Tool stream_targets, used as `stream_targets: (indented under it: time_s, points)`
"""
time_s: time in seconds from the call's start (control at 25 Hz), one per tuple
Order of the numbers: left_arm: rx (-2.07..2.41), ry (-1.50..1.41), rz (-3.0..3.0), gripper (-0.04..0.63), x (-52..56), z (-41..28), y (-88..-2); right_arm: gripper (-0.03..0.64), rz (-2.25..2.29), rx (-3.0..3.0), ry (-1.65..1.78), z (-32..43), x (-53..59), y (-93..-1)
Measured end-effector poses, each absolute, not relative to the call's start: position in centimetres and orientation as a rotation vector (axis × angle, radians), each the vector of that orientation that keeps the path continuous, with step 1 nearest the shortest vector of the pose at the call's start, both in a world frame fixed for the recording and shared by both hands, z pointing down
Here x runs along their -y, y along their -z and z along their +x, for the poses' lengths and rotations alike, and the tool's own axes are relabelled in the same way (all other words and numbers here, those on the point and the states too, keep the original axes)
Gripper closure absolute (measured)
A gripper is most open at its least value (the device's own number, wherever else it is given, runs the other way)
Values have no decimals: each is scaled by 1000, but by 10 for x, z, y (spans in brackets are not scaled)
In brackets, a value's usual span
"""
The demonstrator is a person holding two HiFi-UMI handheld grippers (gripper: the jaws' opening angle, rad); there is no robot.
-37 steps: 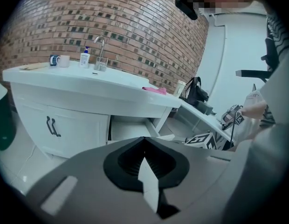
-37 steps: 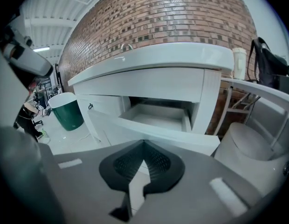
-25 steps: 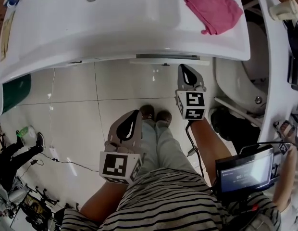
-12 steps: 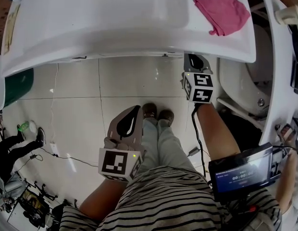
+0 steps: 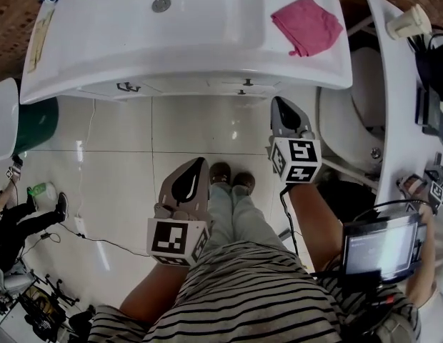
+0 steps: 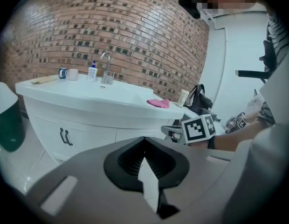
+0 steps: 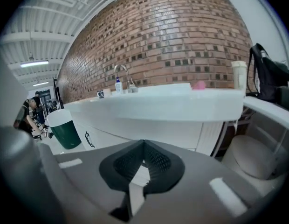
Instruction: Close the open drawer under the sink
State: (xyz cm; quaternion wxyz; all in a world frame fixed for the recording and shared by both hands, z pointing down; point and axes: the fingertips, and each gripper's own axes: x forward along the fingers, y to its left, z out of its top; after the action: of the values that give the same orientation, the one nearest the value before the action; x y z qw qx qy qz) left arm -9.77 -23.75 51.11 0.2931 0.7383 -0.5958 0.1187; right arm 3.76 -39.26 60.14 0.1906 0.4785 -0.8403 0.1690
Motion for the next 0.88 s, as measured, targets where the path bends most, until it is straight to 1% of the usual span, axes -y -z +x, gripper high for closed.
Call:
stream_targets:
  time_s: [0.24, 0.48, 0.6, 0.76, 0.88]
  points:
    - [1655, -290, 2014, 580, 197, -77, -440, 616, 1347, 2499, -450, 57, 330, -484]
    - [1692, -271, 2065, 580, 145, -87, -392, 615, 1295, 2593, -289, 60, 247, -400]
    - [1721, -265, 2104, 580, 115, -99, -371, 615, 1326, 2592, -272, 67, 196, -376]
    - [1757, -244, 2165, 580, 71, -117, -351, 615, 1455, 2538, -346, 80, 121, -364]
    - [1760, -221, 2206, 580, 19, -130, -342, 615, 1511, 2529, -401, 68, 54, -359]
